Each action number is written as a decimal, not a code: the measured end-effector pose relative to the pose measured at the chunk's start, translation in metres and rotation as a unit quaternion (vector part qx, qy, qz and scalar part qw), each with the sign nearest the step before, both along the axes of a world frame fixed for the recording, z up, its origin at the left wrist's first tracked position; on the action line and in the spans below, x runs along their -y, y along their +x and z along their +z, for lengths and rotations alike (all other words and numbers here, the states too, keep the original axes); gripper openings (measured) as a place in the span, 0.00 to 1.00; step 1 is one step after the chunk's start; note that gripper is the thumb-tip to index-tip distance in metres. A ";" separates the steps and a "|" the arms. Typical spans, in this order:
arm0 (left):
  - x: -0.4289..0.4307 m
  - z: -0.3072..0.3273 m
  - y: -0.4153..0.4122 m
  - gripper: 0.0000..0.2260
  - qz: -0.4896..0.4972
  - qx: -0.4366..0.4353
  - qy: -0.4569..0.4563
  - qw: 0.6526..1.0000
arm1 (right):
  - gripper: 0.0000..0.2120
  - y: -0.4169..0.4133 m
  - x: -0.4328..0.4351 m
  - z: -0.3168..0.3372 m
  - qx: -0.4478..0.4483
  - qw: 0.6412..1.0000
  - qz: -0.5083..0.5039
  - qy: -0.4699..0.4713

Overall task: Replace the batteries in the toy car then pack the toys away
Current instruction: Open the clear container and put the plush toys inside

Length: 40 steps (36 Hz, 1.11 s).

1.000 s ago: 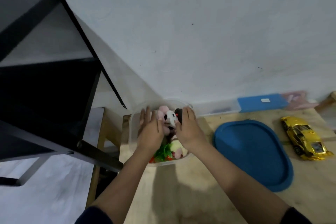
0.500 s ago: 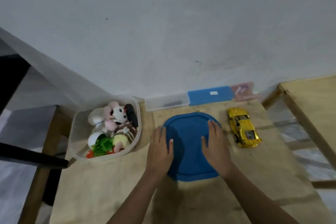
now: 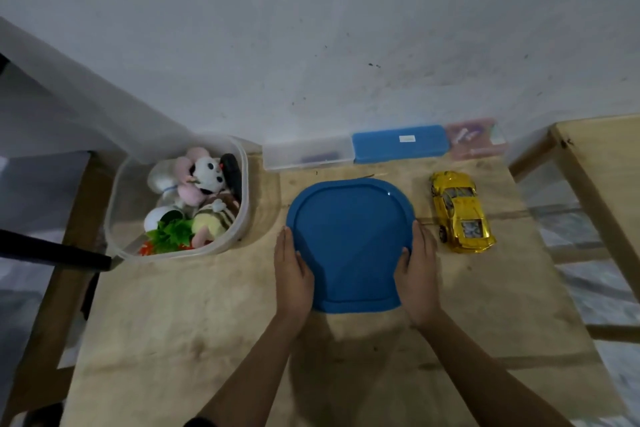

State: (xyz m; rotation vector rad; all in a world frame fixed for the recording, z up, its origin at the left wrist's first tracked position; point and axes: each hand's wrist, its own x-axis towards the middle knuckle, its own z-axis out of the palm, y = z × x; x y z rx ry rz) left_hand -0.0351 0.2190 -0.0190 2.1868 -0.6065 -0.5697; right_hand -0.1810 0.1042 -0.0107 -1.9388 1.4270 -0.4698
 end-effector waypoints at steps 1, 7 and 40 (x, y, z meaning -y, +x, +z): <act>0.000 0.002 0.000 0.23 0.010 -0.007 -0.013 1.000 | 0.24 0.000 -0.001 0.001 0.011 1.000 -0.008 -0.001; 0.003 0.025 0.016 0.23 0.039 -0.020 -0.085 0.995 | 0.24 0.010 0.000 0.016 0.071 0.996 -0.038 -0.031; -0.124 0.068 0.237 0.21 0.108 -0.002 -0.082 0.991 | 0.18 0.257 -0.091 0.053 0.130 0.990 0.046 -0.021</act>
